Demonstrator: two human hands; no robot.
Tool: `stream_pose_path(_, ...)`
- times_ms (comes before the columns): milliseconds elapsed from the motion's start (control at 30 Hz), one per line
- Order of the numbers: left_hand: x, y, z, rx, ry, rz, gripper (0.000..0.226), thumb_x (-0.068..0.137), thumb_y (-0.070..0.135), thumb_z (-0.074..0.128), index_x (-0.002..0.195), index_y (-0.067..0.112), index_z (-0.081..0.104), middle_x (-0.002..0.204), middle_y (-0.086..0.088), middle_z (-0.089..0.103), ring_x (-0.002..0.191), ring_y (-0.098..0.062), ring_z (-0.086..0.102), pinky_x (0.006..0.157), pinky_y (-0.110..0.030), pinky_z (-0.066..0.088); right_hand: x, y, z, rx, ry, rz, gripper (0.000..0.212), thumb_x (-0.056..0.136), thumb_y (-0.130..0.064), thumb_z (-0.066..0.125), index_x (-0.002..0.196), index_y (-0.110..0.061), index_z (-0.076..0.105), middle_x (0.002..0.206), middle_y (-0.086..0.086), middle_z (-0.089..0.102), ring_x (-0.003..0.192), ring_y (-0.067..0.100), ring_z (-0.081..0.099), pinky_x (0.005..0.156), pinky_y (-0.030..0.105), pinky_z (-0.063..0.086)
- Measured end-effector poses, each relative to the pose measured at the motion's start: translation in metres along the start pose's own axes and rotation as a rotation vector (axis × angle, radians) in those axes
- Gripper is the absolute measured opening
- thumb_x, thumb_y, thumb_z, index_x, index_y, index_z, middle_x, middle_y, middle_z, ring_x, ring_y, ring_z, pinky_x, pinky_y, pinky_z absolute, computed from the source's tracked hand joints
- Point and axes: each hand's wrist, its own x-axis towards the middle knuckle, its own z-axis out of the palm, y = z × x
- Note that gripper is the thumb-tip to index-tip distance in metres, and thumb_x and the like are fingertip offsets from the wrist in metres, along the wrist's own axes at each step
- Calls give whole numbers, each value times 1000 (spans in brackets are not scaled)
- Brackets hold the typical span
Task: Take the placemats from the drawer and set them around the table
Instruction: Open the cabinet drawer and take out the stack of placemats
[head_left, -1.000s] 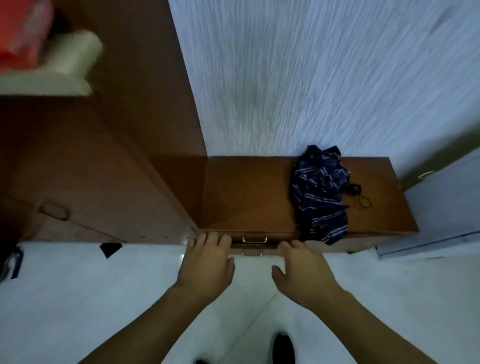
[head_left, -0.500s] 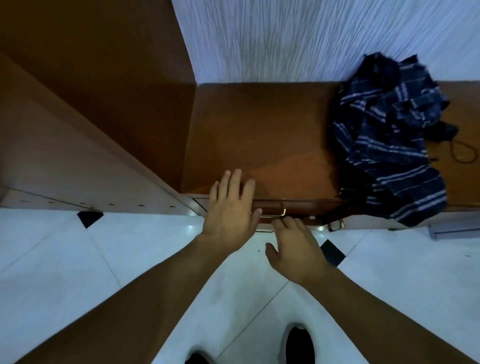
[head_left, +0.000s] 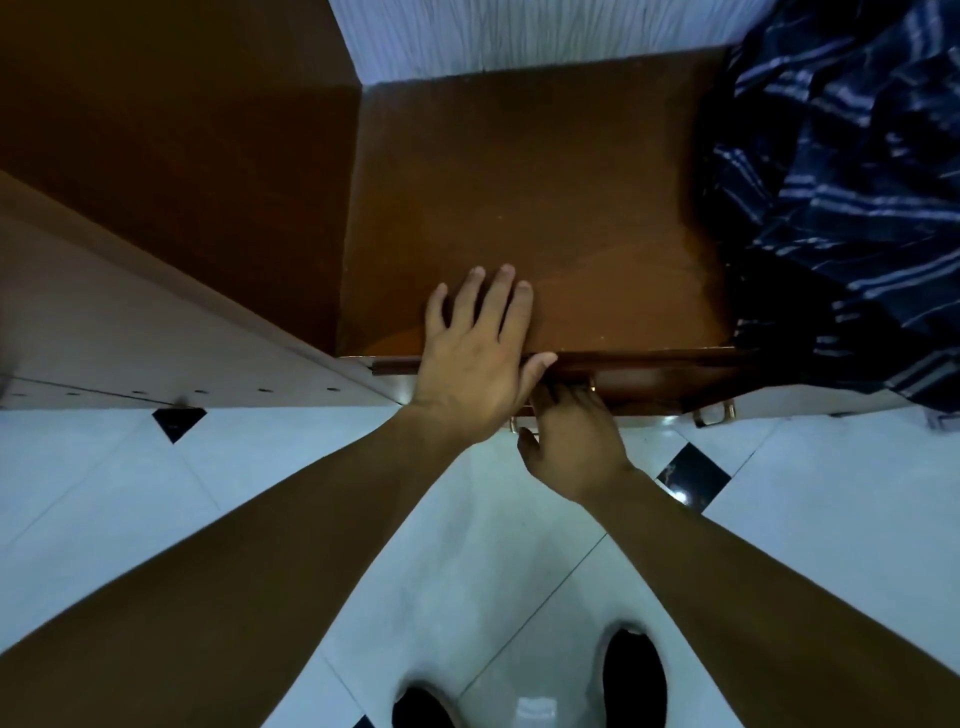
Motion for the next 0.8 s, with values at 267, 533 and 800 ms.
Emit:
stream_pose_path(267,-4,-2,-6,9,-71,30,65,98,55,27,146,11,32,156,-10,33,142,-37,27,112,-59,23,-82,-28,11,49,-51,116,14,67,-15,71,80,-9,72,71,10,72,68,28,68,73,34,58)
stream_pose_path(533,-15,-4,-8,-52,-65,76,54,99,31,46,146,9,32,156,-11,33,141,-37,27,112,-57,25,-175,-51,26,0,-296,116,26,45,-28,87,62,-18,70,51,2,62,43,20,60,42,22,47)
stream_pose_path(800,-42,3,-24,-220,-88,-13,55,91,21,53,144,13,37,155,-15,32,144,-34,24,117,-51,20,-179,-50,-9,134,-548,218,48,83,-47,56,126,-25,55,117,0,63,108,19,61,88,32,51)
